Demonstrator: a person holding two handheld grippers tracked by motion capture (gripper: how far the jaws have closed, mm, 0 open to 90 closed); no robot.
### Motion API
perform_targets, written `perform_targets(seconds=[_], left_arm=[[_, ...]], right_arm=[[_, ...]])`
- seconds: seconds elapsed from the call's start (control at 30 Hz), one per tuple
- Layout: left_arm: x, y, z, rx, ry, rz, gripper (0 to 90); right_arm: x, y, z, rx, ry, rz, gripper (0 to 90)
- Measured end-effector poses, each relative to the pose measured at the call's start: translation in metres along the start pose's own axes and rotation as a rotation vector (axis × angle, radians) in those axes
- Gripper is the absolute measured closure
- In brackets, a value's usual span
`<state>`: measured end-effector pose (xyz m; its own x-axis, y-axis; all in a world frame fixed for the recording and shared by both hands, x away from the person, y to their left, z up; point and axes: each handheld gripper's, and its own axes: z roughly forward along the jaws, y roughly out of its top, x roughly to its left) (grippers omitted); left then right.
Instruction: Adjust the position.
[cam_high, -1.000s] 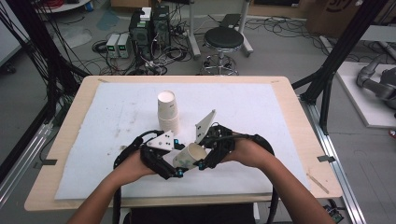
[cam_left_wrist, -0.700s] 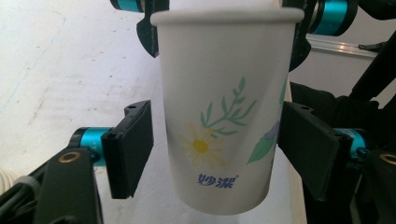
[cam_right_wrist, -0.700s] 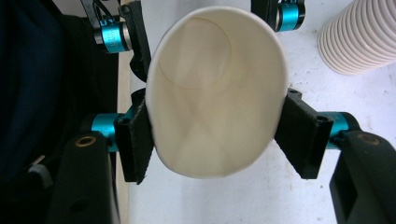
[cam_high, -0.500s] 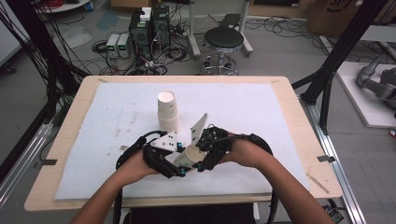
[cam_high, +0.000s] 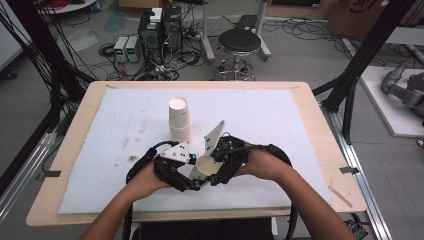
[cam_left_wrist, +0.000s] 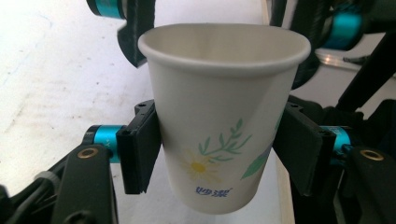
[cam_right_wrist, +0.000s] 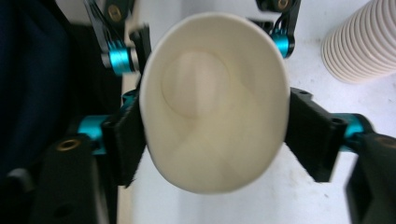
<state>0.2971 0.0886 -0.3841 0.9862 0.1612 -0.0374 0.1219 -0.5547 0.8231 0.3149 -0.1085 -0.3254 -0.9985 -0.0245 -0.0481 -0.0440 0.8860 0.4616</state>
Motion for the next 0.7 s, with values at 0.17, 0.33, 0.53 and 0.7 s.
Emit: perform_targets(seconds=[0.17,0.33,0.53,0.7], left_arm=[[0.000,-0.008,-0.001,-0.053,0.013,-0.031,33.0],[0.000,-0.017,-0.005,-0.094,0.033,-0.064,32.5],[0.003,-0.031,-0.013,-0.148,0.088,-0.103,32.1],[0.004,-0.043,-0.024,-0.221,0.154,-0.135,31.9]], right_arm=[[-0.003,-0.008,-0.010,-0.117,0.010,0.066,21.6],[-0.006,-0.022,-0.021,-0.248,-0.013,0.127,21.8],[-0.005,-0.044,-0.029,-0.367,-0.068,0.197,21.8],[-0.005,-0.067,-0.030,-0.440,-0.120,0.278,21.7]])
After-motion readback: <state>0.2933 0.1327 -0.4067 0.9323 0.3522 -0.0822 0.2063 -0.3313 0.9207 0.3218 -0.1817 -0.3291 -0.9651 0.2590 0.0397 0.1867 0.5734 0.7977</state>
